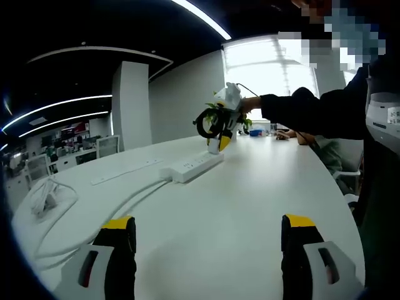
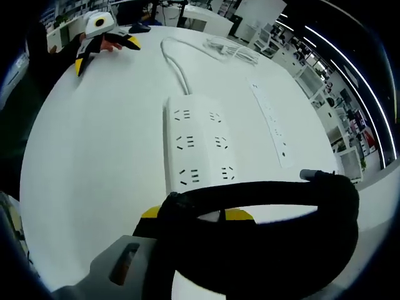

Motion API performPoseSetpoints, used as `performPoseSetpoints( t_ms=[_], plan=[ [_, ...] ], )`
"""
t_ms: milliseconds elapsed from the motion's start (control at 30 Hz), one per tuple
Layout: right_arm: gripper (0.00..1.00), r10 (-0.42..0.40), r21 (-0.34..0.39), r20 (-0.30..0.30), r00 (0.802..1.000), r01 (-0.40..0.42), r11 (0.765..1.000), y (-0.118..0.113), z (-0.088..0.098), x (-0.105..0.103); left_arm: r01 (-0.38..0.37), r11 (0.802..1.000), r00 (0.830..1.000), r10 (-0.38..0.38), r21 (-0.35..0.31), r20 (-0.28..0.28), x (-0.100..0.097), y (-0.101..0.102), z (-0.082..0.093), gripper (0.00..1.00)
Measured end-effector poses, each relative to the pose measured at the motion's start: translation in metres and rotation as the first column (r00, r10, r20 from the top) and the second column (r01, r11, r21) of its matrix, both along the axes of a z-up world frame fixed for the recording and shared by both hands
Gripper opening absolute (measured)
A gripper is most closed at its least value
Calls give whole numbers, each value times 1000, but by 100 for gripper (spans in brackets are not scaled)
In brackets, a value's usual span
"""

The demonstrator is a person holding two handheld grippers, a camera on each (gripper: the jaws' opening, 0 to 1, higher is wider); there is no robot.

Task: Straighten the power strip on the desk, plug the charger into it

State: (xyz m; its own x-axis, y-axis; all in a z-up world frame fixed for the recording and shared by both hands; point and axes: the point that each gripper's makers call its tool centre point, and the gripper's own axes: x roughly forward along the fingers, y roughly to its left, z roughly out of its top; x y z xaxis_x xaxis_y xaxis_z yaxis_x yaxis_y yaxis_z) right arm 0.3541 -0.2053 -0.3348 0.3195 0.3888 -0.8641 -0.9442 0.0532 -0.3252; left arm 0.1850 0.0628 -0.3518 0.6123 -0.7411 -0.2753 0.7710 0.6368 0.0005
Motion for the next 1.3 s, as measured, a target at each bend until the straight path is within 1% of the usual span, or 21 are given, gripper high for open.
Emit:
performPoseSetpoints(
  t_ms=[33,167,333,433,500,633,800,867,900,1000,1100,1133,1167,1200,1300],
  plan=[
    [23,10,-13,8,1000,-10,1000,1,-1,0,-4,1000,1000,4,-1,0,1,0,0,99],
    [22,4,-24,5,1000,-4,1000,0,-1,1,-13,1000,1000,13,0,-1,2,3,1,99],
    [22,-3,-33,15,1000,3,999,0,-1,1,-34,999,999,34,-19,4,6,4,3,99],
    [22,-8,-72,34,999,10,997,0,-3,0,-34,999,999,34,-17,6,7,4,2,98],
    [22,-11,-77,35,999,14,997,-2,-3,1,-32,999,999,32,-19,9,8,3,3,99],
    [22,-16,-151,58,998,24,988,-3,-4,0,-29,999,1000,30,-24,9,8,1,3,99],
    [22,-35,-197,114,993,57,979,-3,-6,2,-30,999,999,30,-25,13,8,0,3,99],
    [22,-32,-207,116,993,55,977,-3,-6,1,-29,999,999,29,-27,14,8,0,3,99],
    [22,-26,-202,105,994,47,978,-4,-6,2,-28,999,999,28,-28,15,7,0,4,99],
    [22,-24,-148,68,997,34,988,-4,-6,0,-26,999,1000,26,-31,15,7,-1,4,99],
    [22,-16,-112,40,999,20,994,-6,-6,3,-23,999,1000,23,-27,14,6,-2,3,99],
    [22,-49,-80,15,999,50,996,-6,-7,3,-22,999,1000,22,-27,14,6,-3,3,99],
    [22,-34,-86,16,999,35,996,-9,-3,5,-21,999,1000,22,-29,13,5,-3,3,99],
    [22,-36,-87,13,999,37,995,-9,-2,3,-22,999,1000,23,-30,13,6,-4,3,99],
    [22,-22,-134,-8,1000,21,991,-9,-3,6,-22,999,1000,22,-26,11,6,-5,2,99]
  ],
)
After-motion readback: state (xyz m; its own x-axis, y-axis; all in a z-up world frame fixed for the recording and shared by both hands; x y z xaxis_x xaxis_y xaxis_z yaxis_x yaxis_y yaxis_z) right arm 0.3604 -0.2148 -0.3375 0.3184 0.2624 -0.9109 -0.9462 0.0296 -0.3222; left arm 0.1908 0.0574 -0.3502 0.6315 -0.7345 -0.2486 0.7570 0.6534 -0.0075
